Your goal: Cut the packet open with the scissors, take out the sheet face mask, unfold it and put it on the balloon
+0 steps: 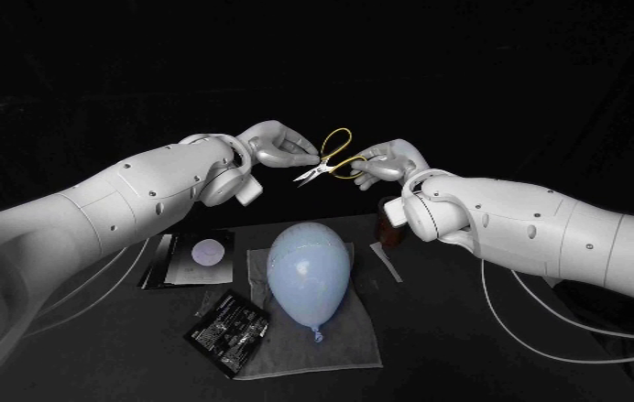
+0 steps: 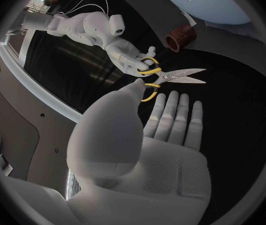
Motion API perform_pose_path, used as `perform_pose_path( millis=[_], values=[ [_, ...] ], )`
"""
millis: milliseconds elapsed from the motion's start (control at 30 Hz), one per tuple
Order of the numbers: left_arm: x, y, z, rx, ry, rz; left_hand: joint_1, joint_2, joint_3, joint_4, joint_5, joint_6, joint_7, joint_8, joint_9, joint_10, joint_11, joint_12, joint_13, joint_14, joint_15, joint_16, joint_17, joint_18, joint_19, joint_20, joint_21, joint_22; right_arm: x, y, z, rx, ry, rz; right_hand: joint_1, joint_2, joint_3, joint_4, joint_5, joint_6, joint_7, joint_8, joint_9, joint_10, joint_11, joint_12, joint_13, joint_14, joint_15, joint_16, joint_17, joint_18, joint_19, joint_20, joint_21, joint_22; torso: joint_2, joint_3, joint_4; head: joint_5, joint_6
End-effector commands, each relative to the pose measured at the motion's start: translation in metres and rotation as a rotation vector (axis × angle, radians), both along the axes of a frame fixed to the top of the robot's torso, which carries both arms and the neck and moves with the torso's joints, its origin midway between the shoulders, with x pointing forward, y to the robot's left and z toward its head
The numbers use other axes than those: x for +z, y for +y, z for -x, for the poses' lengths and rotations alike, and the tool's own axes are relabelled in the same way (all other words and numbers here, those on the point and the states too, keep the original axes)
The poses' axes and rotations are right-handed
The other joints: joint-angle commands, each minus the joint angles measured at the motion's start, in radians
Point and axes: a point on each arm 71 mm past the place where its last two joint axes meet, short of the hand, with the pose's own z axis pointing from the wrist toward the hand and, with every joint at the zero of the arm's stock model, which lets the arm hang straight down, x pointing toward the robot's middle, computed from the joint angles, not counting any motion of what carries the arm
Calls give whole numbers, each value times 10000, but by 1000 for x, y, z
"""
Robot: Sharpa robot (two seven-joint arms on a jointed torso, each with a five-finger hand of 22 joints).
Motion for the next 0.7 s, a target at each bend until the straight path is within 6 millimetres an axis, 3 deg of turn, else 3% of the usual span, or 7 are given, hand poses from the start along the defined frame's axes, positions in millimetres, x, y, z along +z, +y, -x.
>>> perform_pose_path(
  millis=[33, 167, 400, 700],
  values=[
    [4, -3, 0, 34, -184, 365, -67, 146, -108, 140, -41, 35, 207, -14, -53, -24, -27, 16, -3, 34, -13, 77, -48, -72, -21, -4, 10, 11, 2, 0, -1, -127, -212, 572, 0, 84, 327, -354, 33, 20, -58, 37, 457, 477, -420, 34, 17, 142, -104, -48, 14, 254, -88, -1, 68, 20, 0, -4, -13, 12, 16],
    [4, -5, -3, 280, 14, 658, -343, 394, -352, 564, -40, -119, 248, -147, -213, 75, 86, 52, 6, 95, 26, 136, -134, -62, -33, 0, 15, 13, 3, 5, 2, 136, -393, 905, -19, 78, 355, -378, 33, 23, -58, 37, 473, 484, -422, 30, 23, 148, -106, -55, 33, 265, -106, 7, 106, 51, 1, 0, -18, 47, 27],
    [4, -8, -6, 588, 182, 754, -289, 678, -371, 556, -39, -147, 368, -201, -306, 157, 55, 58, 0, 185, -1, 201, -191, -24, 179, -3, 63, 37, 5, 14, 7, 563, -595, 1235, -30, 74, 374, -397, 32, 24, -59, 36, 484, 488, -423, 26, 27, 152, -109, -61, 46, 274, -117, 13, 134, 72, 1, 14, -18, 16, 41],
    [1, -10, -7, 707, 442, 413, -30, 580, -510, 468, -40, -196, 497, -263, -403, 126, 49, 11, -8, 269, -25, 265, -257, 37, 624, -1, 149, 79, 6, 19, 12, 791, -674, 1320, -40, 72, 392, -415, 32, 28, -60, 35, 495, 493, -424, 24, 31, 156, -111, -66, 59, 283, -128, 19, 159, 92, -5, 9, -14, -2, 53]
  ],
)
